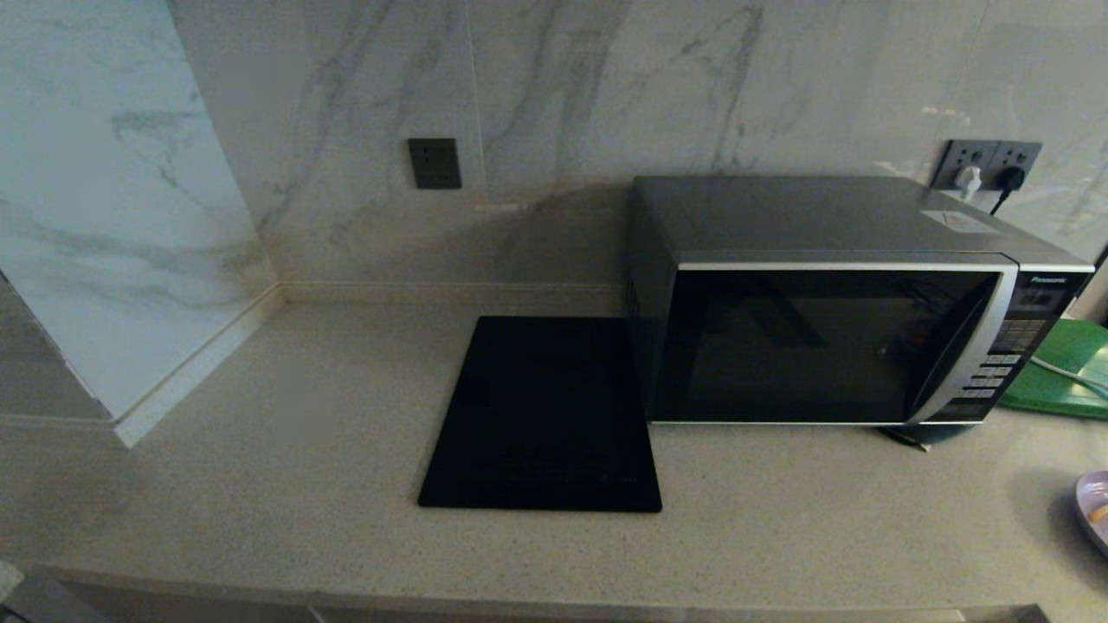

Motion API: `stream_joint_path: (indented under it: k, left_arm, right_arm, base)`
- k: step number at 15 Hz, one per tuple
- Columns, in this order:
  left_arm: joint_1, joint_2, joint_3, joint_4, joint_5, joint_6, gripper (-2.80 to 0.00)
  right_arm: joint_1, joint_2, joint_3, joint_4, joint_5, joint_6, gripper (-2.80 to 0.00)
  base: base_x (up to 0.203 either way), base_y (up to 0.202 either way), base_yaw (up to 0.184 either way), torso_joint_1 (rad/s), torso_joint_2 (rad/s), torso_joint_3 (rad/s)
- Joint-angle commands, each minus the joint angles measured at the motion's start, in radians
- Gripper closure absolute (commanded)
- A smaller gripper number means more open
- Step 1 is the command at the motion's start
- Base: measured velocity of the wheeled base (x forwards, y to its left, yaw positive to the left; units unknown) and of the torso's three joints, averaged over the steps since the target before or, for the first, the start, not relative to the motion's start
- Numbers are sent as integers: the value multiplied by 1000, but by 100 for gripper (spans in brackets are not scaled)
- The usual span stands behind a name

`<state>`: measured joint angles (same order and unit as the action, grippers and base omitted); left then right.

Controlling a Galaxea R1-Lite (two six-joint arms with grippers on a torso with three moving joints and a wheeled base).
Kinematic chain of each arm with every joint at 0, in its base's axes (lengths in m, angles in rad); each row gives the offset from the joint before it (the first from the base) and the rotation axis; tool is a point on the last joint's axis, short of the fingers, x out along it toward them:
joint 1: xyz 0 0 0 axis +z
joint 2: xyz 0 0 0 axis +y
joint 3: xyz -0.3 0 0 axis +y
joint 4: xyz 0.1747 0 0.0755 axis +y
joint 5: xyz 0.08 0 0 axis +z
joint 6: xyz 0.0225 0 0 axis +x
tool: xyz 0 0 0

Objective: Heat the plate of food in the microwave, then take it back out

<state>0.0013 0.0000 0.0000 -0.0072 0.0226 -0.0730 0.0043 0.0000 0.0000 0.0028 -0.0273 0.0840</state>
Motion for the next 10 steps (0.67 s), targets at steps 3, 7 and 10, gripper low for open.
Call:
stream_joint_path:
  k: [3,7,10]
  left_arm:
    - [0,0,0,0,0,-1,0]
    - [0,1,0,0,0,-1,0]
    - [0,2,0,0,0,-1,0]
  right_arm:
    - [0,0,2,0,0,0,0]
    - [0,0,2,0,0,0,0]
    - [0,0,2,0,0,0,0]
  base:
    - [0,0,0,0,0,0]
    - [0,0,0,0,0,0]
    - [0,0,0,0,0,0]
